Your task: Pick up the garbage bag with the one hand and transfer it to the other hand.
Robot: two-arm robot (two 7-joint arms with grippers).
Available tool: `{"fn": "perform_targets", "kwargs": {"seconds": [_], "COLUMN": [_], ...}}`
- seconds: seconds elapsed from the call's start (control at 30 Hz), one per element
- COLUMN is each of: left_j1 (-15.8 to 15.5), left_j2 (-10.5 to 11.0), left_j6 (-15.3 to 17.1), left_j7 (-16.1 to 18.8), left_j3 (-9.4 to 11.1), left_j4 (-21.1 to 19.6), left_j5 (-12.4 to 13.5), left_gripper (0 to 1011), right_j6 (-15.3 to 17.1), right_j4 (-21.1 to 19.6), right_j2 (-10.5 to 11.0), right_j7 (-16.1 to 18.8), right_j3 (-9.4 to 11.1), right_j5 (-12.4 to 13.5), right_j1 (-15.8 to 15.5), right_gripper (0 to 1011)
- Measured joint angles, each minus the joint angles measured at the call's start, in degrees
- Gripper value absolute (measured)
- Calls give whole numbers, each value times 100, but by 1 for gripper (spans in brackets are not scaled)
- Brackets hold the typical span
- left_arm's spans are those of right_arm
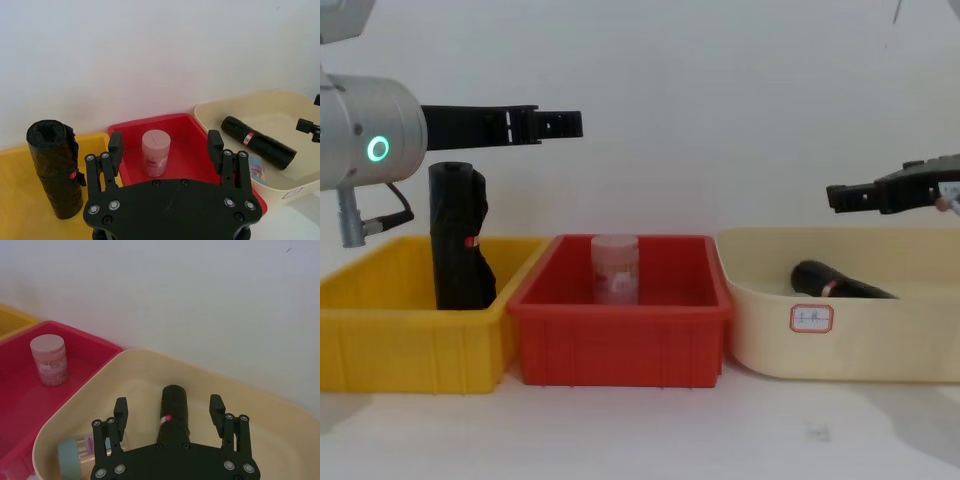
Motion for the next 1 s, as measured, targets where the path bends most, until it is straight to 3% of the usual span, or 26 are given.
{"fn": "perform_targets", "kwargs": {"seconds": [0.43,1.0], "left_j1": [0,0], "left_j2": [0,0], "left_j6": [0,0], "left_j7": [0,0], "left_j3": [0,0], "left_j4": [0,0], "left_j5": [0,0], "left_gripper": [1001,1001], "right_j6": [-79,-135], "right_j4": [-384,-755], "right_j2": [-193,-359], "right_j7": [105,175], "right_j3": [99,49], "right_j5": [273,547], "right_j1": [-455,-898], "right_gripper": [1000,1000]}}
